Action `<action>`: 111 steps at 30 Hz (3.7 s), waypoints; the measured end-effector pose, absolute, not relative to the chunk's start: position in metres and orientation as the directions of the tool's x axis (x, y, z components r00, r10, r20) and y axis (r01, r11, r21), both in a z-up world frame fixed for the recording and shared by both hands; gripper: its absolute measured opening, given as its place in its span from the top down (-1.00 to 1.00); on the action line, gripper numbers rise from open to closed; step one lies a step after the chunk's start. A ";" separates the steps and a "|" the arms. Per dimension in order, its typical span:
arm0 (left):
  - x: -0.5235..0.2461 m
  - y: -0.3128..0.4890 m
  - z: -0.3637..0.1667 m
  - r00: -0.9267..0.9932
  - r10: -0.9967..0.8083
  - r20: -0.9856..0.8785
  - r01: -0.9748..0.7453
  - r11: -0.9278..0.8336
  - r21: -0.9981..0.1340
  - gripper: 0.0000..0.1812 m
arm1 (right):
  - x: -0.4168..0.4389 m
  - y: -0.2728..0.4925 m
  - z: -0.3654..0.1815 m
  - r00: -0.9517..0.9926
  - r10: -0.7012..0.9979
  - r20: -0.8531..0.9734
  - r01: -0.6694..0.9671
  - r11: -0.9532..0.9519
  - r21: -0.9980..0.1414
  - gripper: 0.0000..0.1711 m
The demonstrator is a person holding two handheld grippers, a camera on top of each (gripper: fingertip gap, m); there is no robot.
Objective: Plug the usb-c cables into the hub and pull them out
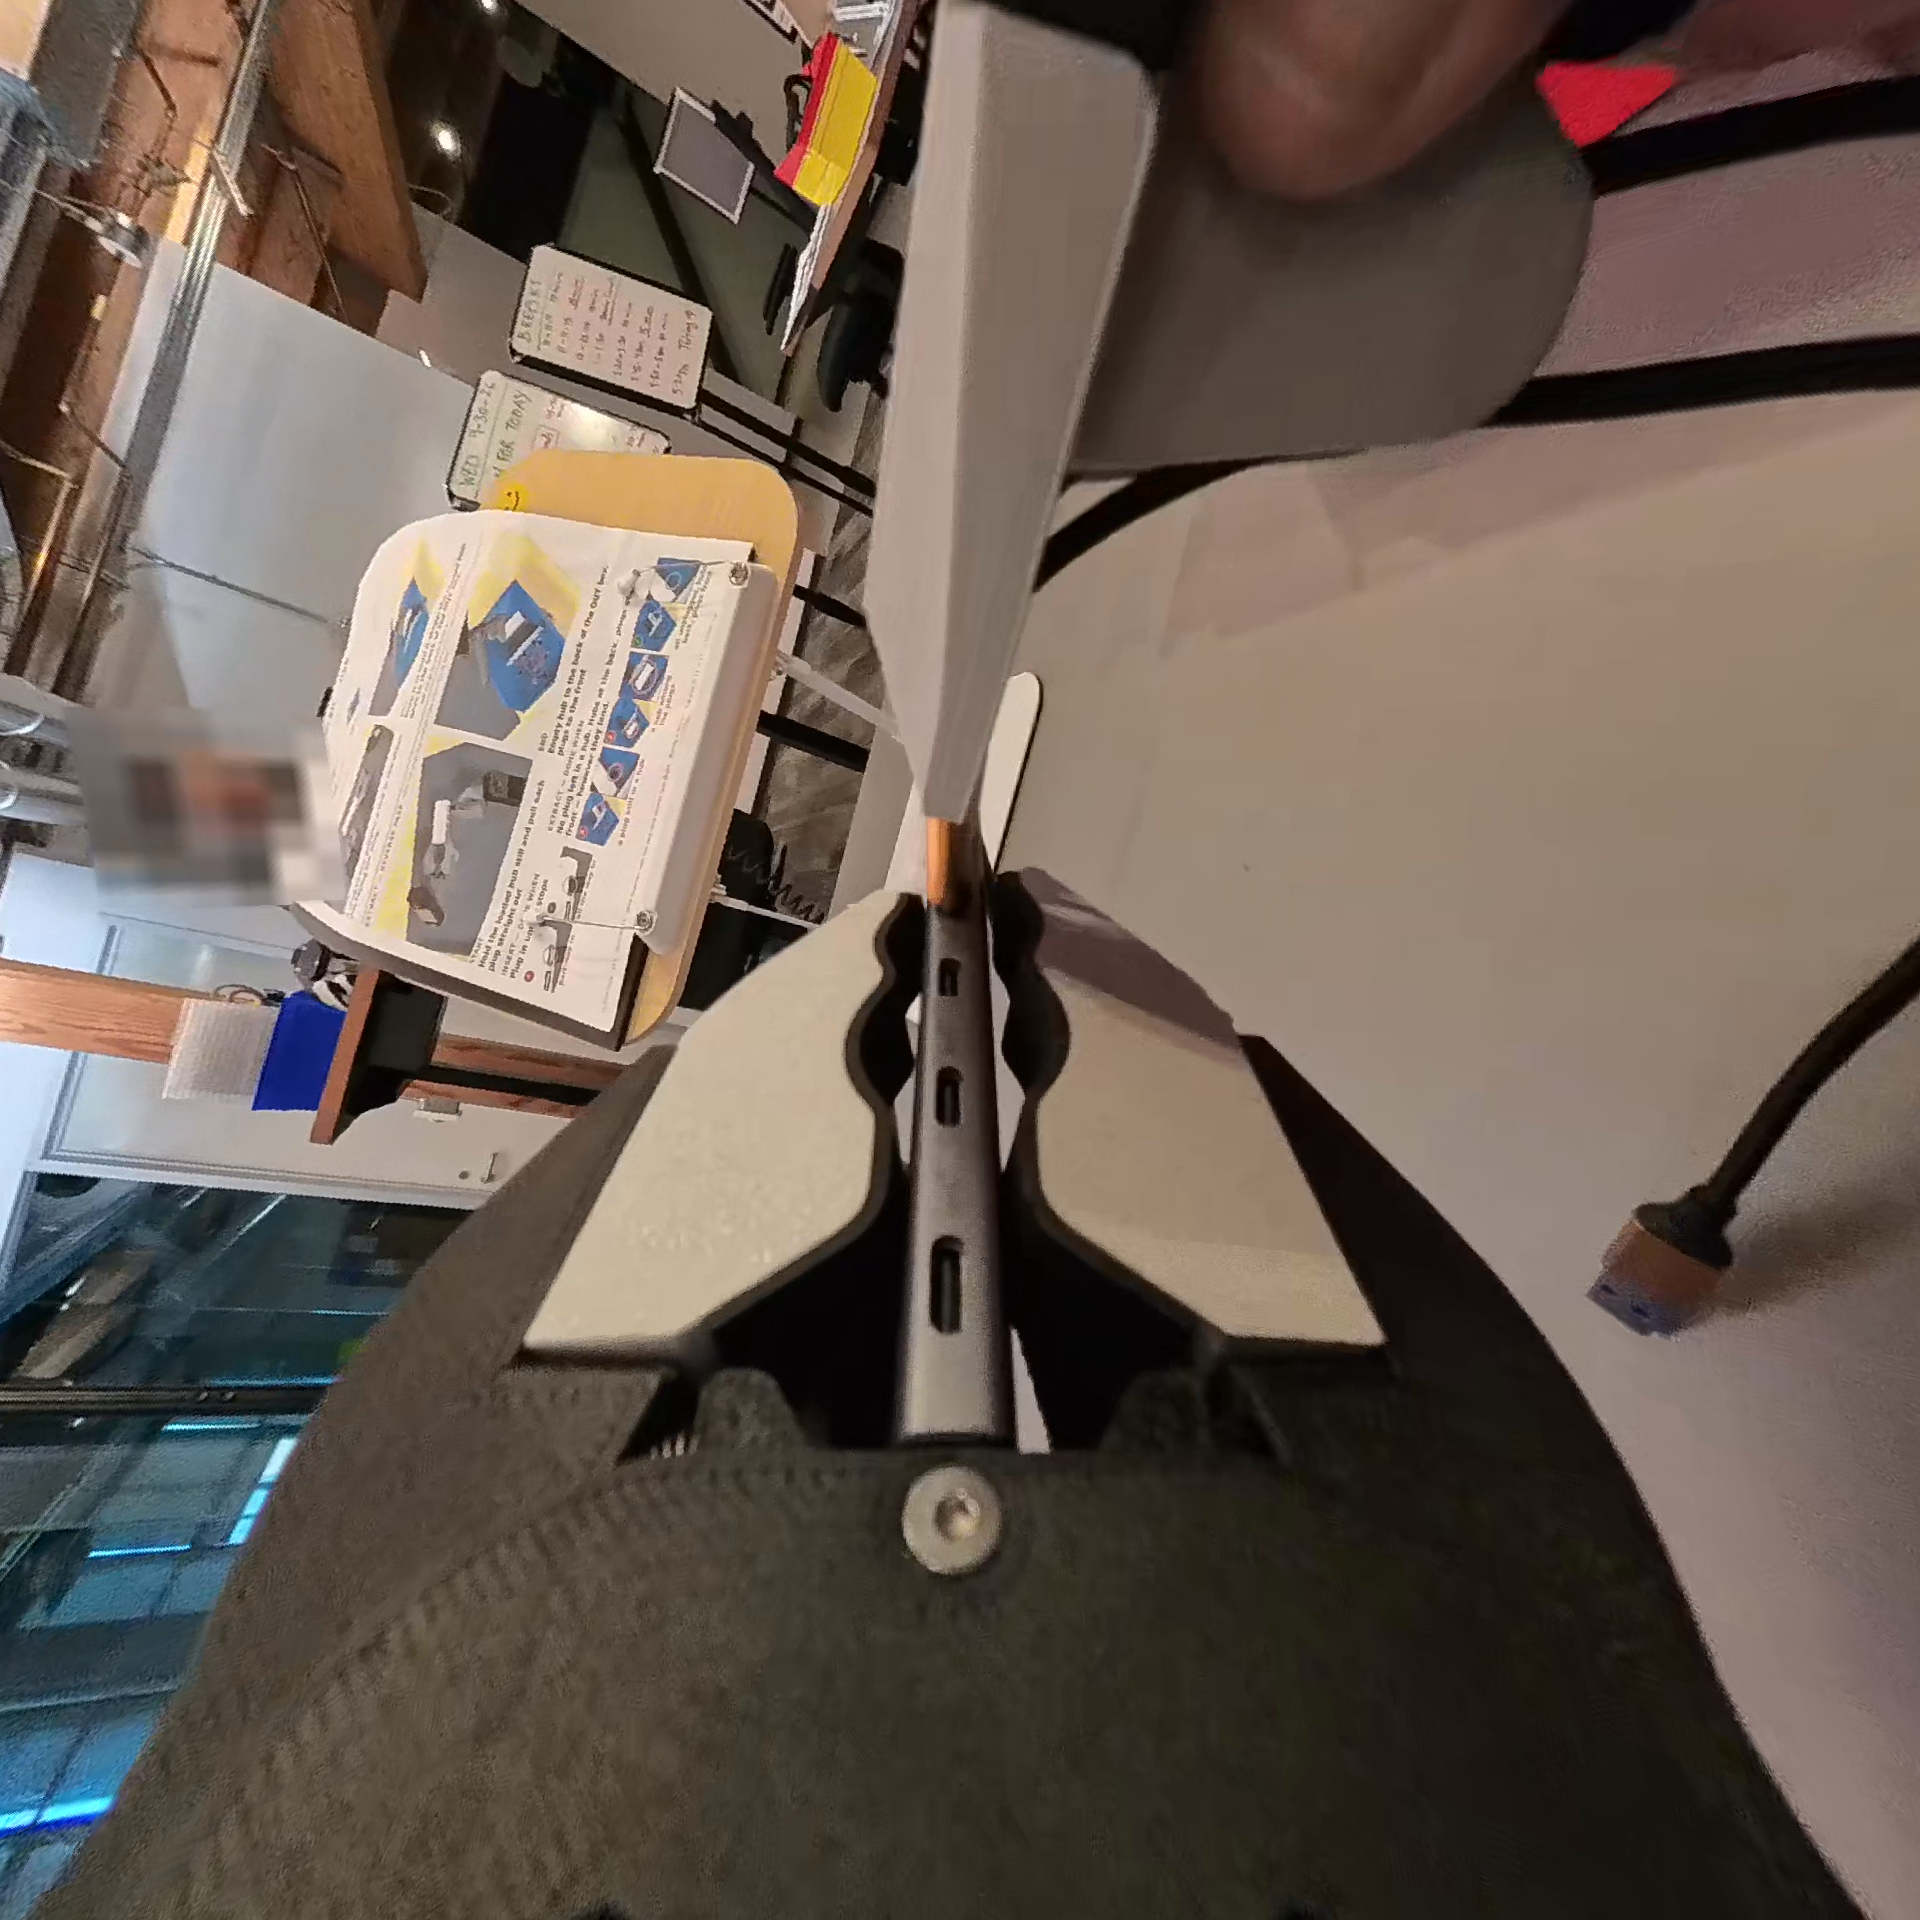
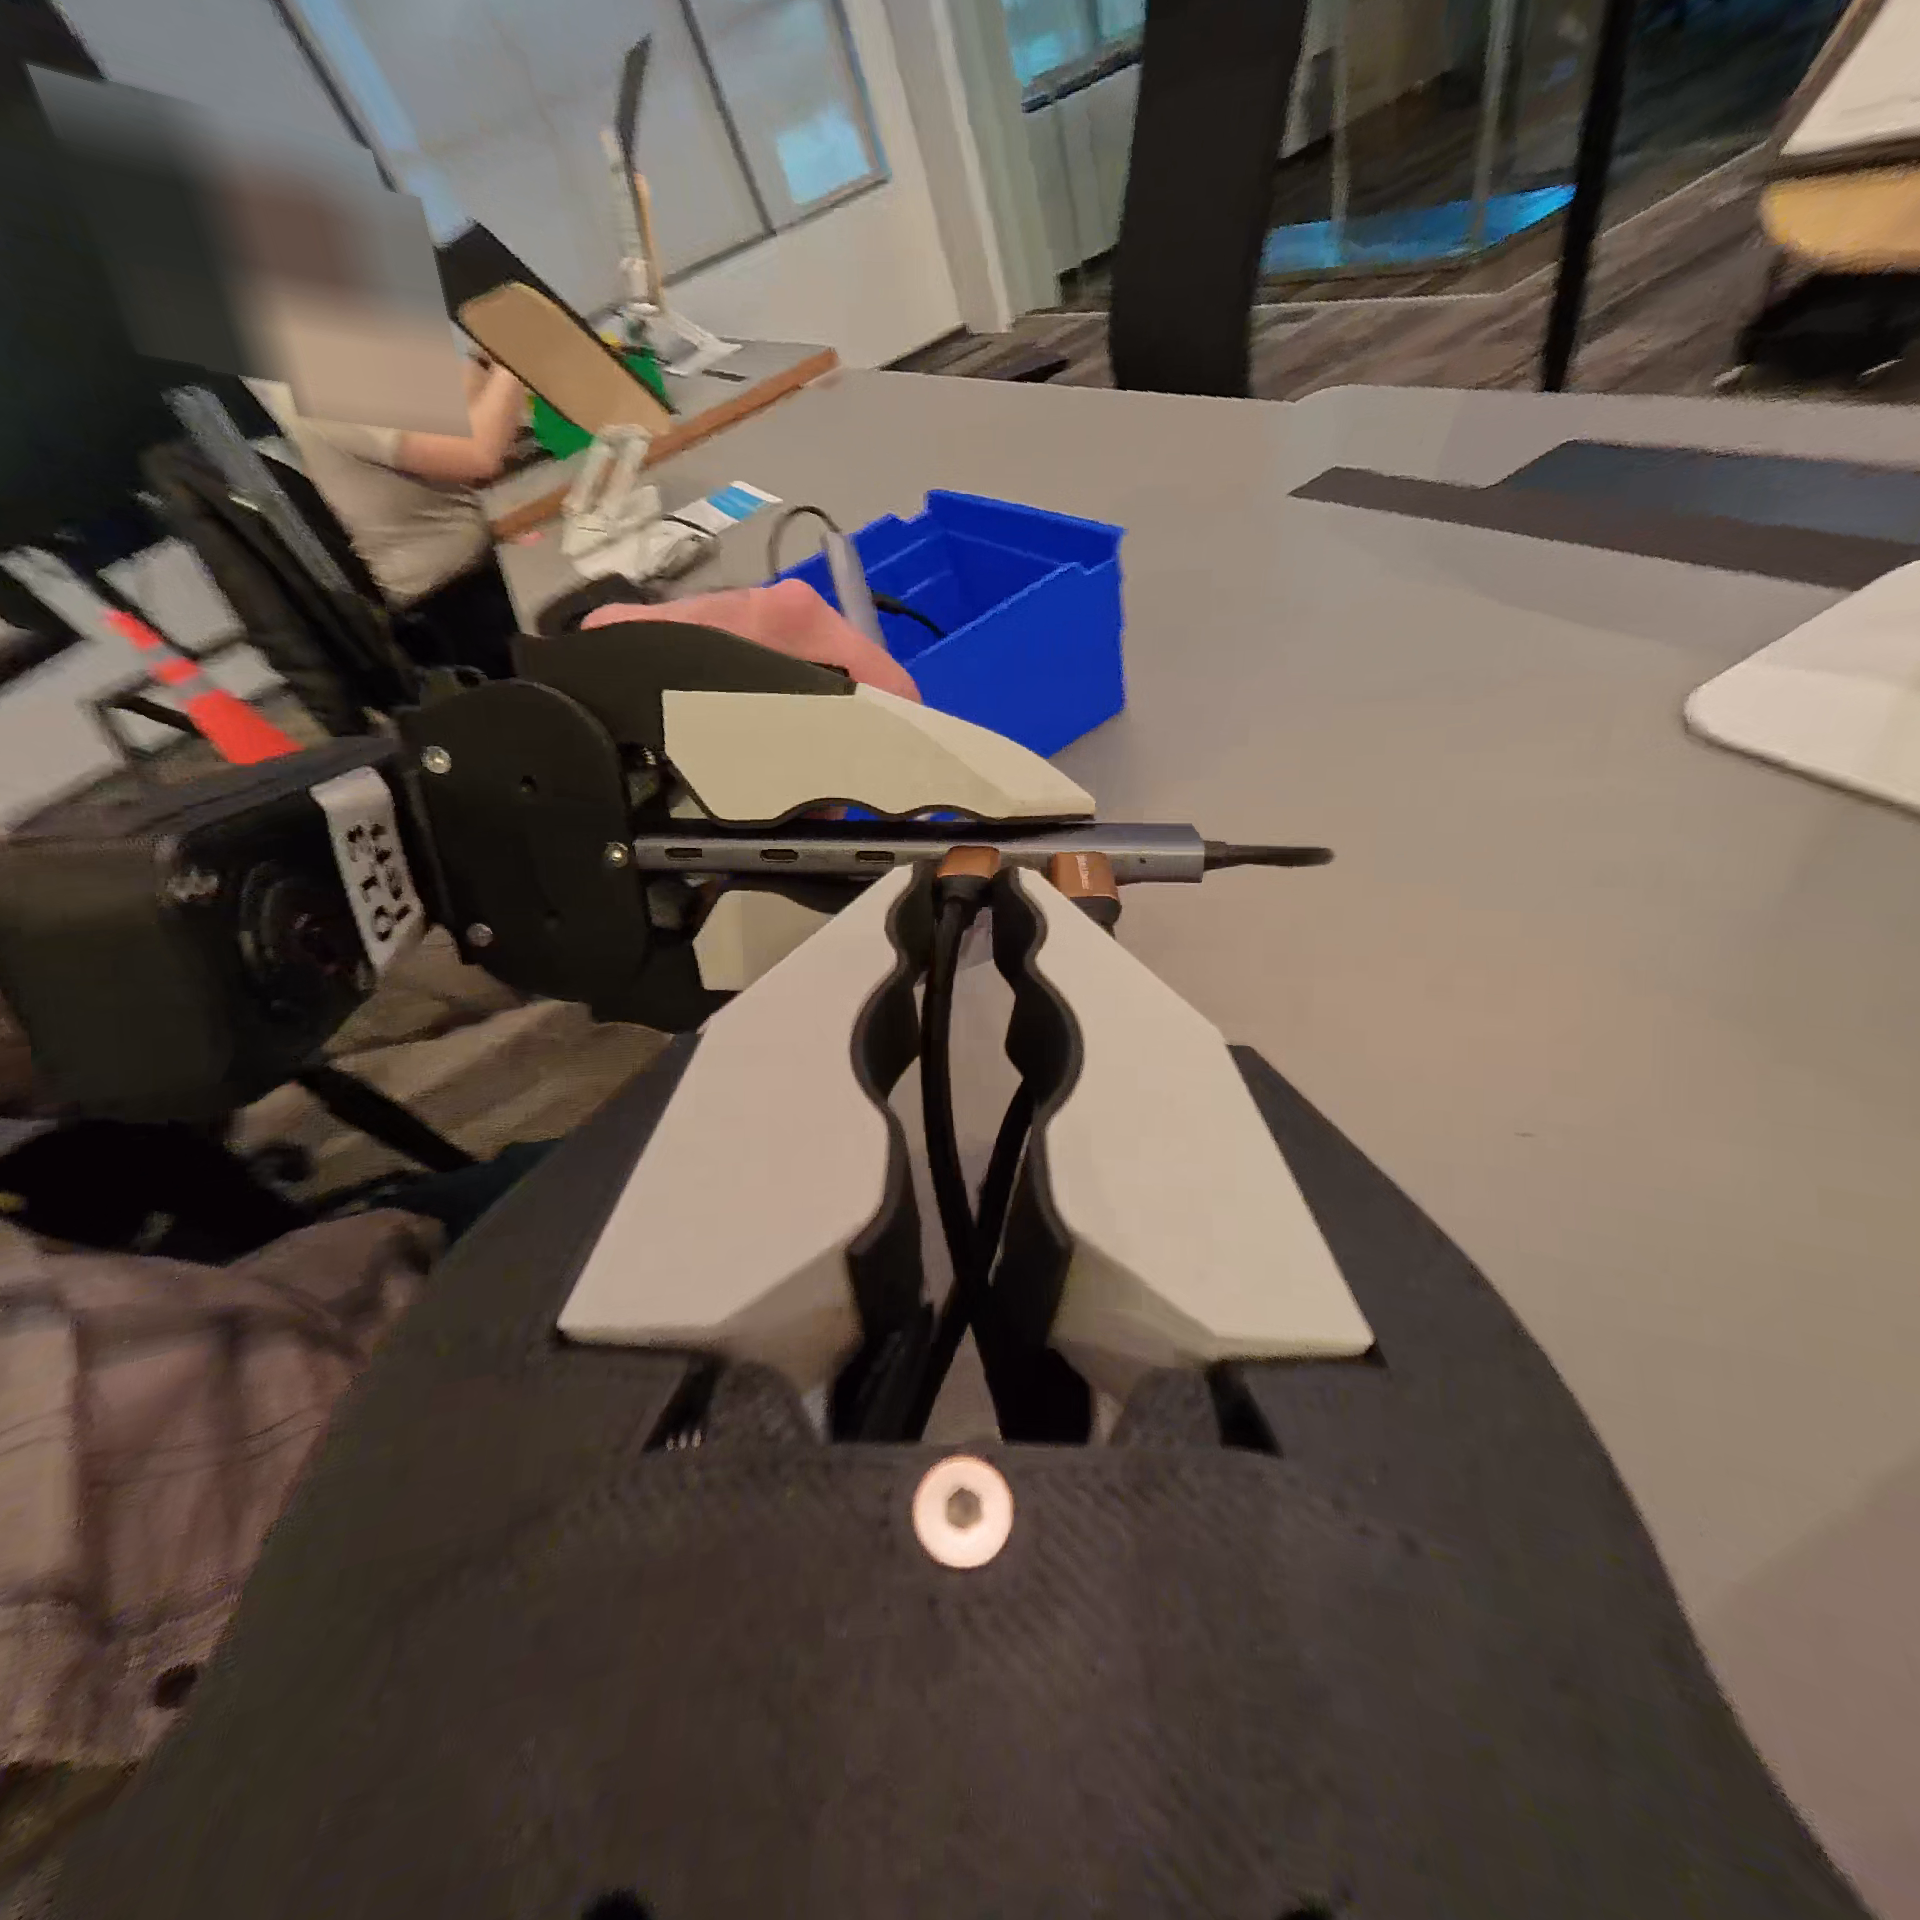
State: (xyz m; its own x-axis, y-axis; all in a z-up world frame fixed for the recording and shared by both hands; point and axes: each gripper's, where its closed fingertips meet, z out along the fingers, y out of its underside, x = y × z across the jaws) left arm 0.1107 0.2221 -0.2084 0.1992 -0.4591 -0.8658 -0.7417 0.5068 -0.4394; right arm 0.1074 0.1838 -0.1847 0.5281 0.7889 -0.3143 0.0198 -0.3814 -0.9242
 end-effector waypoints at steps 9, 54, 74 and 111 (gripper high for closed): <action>0.109 0.229 -0.208 0.240 -0.485 -0.841 -0.742 0.467 -0.481 0.85 | 0.106 0.191 -0.184 0.690 0.720 -0.075 0.165 -0.257 -0.952 0.90; 0.064 0.262 -0.184 0.295 -0.462 -0.836 -0.785 0.382 -0.488 0.85 | 0.401 0.180 -0.058 0.848 0.517 -0.116 -0.084 -0.085 -0.993 0.89; 0.063 0.266 -0.200 0.285 -0.498 -0.819 -0.786 0.367 -0.497 0.84 | 0.442 0.172 -0.297 0.826 0.560 -0.068 0.353 -0.606 -0.713 0.88; 0.065 0.259 -0.181 0.290 -0.441 -0.849 -0.778 0.407 -0.478 0.85 | 0.234 0.180 -0.113 0.693 0.720 0.003 0.252 -0.238 -0.938 0.28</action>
